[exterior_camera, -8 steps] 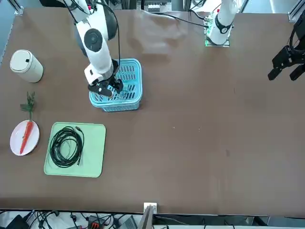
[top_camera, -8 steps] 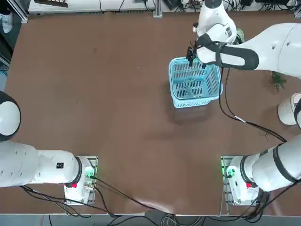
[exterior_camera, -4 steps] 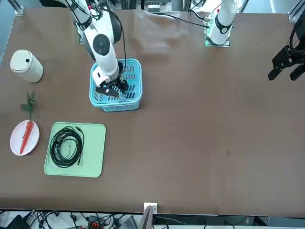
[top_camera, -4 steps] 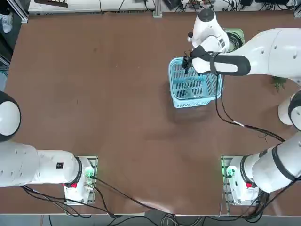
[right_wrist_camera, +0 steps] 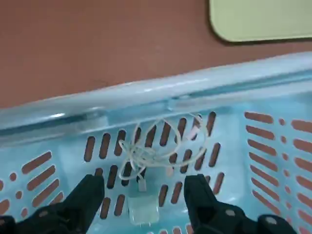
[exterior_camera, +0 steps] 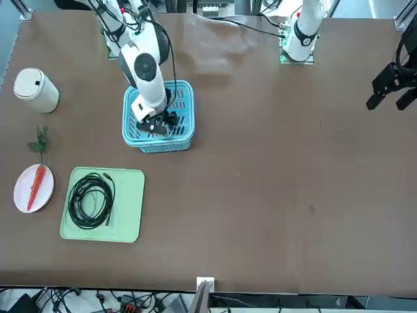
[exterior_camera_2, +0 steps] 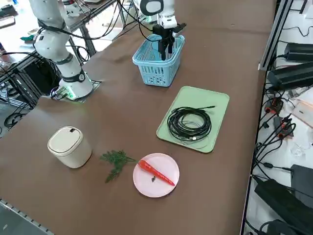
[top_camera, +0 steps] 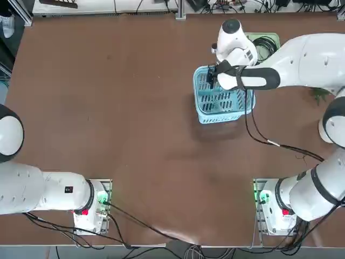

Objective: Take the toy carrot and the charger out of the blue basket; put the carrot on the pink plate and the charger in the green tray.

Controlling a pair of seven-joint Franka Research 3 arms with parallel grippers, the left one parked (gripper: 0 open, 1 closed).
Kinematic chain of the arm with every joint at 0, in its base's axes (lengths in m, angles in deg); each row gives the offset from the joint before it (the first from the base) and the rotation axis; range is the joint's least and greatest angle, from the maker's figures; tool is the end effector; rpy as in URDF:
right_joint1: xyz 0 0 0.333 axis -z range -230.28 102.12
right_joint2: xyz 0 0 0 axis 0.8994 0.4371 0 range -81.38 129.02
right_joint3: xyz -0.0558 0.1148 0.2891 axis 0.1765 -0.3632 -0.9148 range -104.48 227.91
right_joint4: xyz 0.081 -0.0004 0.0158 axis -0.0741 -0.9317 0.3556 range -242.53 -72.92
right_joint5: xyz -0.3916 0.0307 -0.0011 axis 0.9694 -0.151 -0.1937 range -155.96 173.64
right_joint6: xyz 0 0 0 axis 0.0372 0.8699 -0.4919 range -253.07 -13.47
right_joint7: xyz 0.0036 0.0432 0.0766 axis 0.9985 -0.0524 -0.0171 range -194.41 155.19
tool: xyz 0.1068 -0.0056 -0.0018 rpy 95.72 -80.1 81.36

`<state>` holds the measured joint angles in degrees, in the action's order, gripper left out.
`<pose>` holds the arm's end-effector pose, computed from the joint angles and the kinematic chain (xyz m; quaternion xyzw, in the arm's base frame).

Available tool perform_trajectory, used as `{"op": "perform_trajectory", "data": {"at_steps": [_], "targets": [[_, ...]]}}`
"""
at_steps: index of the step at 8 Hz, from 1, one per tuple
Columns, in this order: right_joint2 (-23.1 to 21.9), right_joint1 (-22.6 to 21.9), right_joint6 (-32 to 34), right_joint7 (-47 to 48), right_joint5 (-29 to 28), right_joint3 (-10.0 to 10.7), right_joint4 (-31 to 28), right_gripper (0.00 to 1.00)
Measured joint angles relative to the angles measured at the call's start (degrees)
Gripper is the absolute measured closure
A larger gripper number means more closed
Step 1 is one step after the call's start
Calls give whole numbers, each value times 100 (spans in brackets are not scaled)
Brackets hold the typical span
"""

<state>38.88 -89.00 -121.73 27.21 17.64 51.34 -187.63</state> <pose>0.4665 0.3254 0.2861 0.9981 -0.0490 0.0030 0.0385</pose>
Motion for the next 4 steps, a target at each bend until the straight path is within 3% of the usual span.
{"op": "perform_trajectory", "data": {"at_steps": [4], "targets": [[299, 0, -324, -602, 40, 45, 7, 0]]}}
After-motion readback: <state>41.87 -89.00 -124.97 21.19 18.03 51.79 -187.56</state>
